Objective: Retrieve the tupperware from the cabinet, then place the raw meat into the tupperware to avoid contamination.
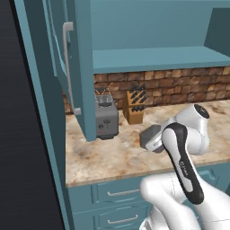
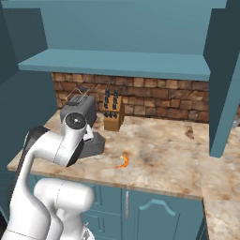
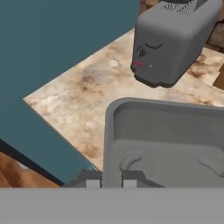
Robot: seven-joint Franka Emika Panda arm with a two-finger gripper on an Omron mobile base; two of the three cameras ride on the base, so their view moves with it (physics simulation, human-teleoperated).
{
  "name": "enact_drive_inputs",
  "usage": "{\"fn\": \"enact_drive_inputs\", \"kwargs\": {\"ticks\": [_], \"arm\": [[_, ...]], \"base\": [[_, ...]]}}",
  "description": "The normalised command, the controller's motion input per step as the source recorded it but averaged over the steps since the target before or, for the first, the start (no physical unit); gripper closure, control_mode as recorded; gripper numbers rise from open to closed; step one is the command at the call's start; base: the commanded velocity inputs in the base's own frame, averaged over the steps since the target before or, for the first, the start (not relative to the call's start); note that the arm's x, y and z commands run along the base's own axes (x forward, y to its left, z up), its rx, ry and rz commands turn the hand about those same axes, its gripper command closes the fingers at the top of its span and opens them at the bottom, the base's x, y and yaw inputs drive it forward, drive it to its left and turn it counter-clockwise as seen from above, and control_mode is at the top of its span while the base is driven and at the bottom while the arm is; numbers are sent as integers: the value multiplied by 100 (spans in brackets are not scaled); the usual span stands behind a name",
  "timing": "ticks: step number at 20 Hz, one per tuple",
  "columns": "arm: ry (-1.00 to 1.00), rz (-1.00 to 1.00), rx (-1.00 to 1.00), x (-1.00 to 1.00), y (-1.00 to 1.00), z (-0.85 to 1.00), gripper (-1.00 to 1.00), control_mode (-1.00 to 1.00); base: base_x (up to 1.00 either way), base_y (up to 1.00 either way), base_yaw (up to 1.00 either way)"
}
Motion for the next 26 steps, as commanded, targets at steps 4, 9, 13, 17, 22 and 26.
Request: {"fn": "enact_drive_inputs", "kwargs": {"ticks": [4,9,13,17,22,26], "arm": [[0,0,0,38,0,-39,100,-100],[3,0,0,41,0,-27,100,-100],[5,0,0,35,0,-17,100,-100],[5,0,0,38,0,-19,100,-100],[7,0,0,29,0,-21,100,-100],[7,0,0,20,0,-28,100,-100]], "base": [[0,0,0],[0,0,0],[0,0,0],[0,0,0],[0,0,0],[0,0,0]]}}
